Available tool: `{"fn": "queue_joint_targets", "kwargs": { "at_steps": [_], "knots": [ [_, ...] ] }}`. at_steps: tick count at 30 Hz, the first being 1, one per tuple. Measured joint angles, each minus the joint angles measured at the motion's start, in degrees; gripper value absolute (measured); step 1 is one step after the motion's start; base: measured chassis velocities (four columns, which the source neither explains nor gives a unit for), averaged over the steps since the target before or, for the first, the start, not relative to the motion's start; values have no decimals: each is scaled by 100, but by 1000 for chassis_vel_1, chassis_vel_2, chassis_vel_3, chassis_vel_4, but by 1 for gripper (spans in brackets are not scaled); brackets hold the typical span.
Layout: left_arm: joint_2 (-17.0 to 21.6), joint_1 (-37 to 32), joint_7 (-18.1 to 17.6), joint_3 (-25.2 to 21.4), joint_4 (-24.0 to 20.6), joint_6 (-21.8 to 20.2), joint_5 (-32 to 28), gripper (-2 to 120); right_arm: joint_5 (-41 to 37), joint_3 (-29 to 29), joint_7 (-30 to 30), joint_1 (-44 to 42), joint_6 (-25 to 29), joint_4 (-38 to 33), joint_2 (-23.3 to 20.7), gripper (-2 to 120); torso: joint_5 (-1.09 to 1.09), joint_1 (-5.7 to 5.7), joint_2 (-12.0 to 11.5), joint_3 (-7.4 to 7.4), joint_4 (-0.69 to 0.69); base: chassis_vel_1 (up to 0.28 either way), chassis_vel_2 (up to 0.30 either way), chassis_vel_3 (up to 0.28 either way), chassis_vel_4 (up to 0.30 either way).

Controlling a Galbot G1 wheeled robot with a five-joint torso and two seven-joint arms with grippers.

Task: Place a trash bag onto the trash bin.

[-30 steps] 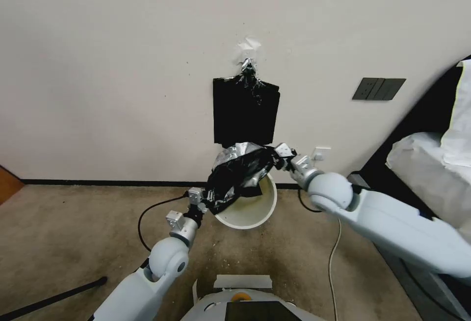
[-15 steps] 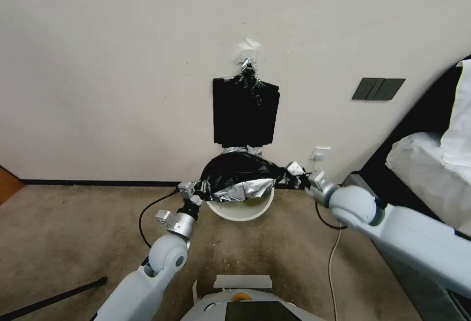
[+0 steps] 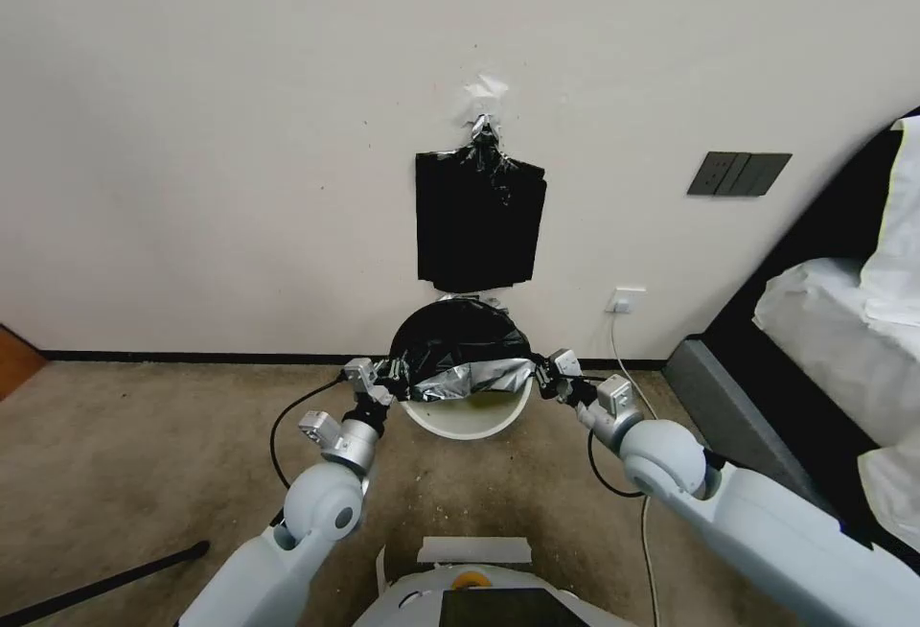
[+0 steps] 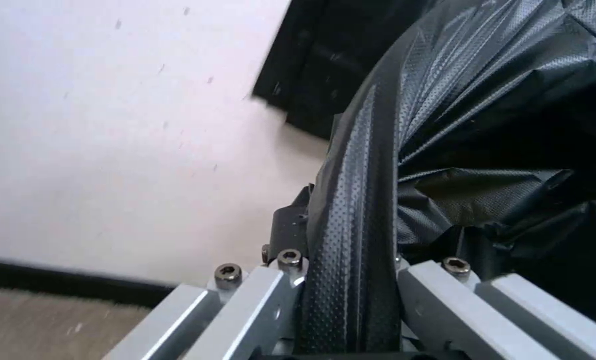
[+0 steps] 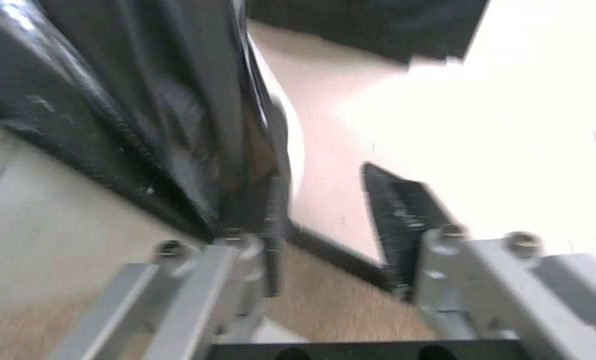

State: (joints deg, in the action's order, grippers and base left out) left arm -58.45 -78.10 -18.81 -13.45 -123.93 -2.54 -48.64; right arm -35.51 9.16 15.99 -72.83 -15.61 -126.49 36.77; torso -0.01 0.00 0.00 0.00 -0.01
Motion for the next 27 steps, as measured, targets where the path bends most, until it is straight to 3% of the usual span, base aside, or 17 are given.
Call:
{"fn": "queue_joint_targets", "kwargs": {
  "at_steps": [8,11,14,15,19,27],
  "knots": [
    [37,-16,-348,-130,-32,-355,-267,1,318,851,-53,-948,119,-411,215,64,0,0,0,0,2,0,0,0,0],
    [89,-30,-503,-201,-71,-526,-386,1,613,1431,-456,-1557,405,-863,312,80,-2,0,0,0,1,0,0,0,0],
    [115,-36,-563,-217,-102,-586,-408,1,822,1599,-682,-1844,589,-1044,350,86,1,0,0,0,1,0,0,0,0],
    [166,-42,-715,-220,-185,-775,-428,1,1476,1717,-1199,-2288,979,-1312,385,97,0,0,0,0,0,0,0,0,0],
    [214,-76,-873,-182,-336,-1094,-424,1,2327,1462,-1647,-2380,1275,-1367,390,100,1,0,0,0,1,0,0,0,0],
    [184,-132,-1004,-63,-532,-1442,-391,1,3130,937,-1928,-1839,1391,-1065,314,99,1,0,0,0,2,0,0,0,0]
  ]
}}
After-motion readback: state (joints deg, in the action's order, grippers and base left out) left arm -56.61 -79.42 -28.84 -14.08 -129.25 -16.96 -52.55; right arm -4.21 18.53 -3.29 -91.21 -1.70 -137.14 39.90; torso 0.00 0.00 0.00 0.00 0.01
